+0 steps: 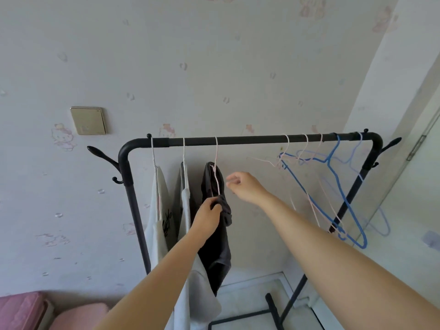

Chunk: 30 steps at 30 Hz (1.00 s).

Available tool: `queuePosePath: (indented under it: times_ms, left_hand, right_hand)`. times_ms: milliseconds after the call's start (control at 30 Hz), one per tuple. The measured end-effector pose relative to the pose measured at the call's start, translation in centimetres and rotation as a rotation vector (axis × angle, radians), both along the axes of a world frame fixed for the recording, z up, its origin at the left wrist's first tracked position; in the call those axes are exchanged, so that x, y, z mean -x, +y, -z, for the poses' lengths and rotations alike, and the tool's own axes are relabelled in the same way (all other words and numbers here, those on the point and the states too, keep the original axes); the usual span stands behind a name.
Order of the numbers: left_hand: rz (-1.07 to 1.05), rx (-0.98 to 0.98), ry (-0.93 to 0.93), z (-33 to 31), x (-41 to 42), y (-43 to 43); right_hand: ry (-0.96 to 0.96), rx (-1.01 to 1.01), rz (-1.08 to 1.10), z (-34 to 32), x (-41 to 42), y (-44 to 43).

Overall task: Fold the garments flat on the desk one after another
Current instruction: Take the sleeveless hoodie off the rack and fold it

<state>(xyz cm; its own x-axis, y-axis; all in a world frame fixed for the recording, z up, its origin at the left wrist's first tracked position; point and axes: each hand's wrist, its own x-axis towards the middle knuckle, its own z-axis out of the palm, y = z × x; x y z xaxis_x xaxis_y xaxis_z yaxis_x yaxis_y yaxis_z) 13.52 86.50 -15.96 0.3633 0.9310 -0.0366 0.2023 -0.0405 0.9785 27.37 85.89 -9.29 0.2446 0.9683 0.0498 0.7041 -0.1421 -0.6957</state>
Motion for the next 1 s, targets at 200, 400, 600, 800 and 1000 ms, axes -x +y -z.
queuePosePath:
  times_ms: [200, 400, 600, 800, 1000]
  left_hand:
    - [0.176, 0.058, -0.018, 2.1, -2.0, -0.9]
    - [0.208, 0.037, -0.007, 2.2, -2.3, -0.9]
    - [0.008, -0.207, 0.336, 3.1, -0.8, -0.4]
    - [-0.022, -0.292, 0.431, 3.0, -1.3, -0.1]
    - [-0.127, -0.252, 0.266, 1.4, -2.8, 0.1]
  right_hand:
    - [0.090, -0.021, 0.001, 2.0, 0.3, 3.2]
    - [0.082, -0.131, -0.055, 2.6, -0.5, 4.1]
    - [0.178, -0.116, -0.028, 1.8, -2.1, 3.8]
    - [0.156, -0.174, 0.022, -0.4, -4.3, 2.1]
    - [0.137, -0.196, 0.068, -2.0, -5.4, -1.7]
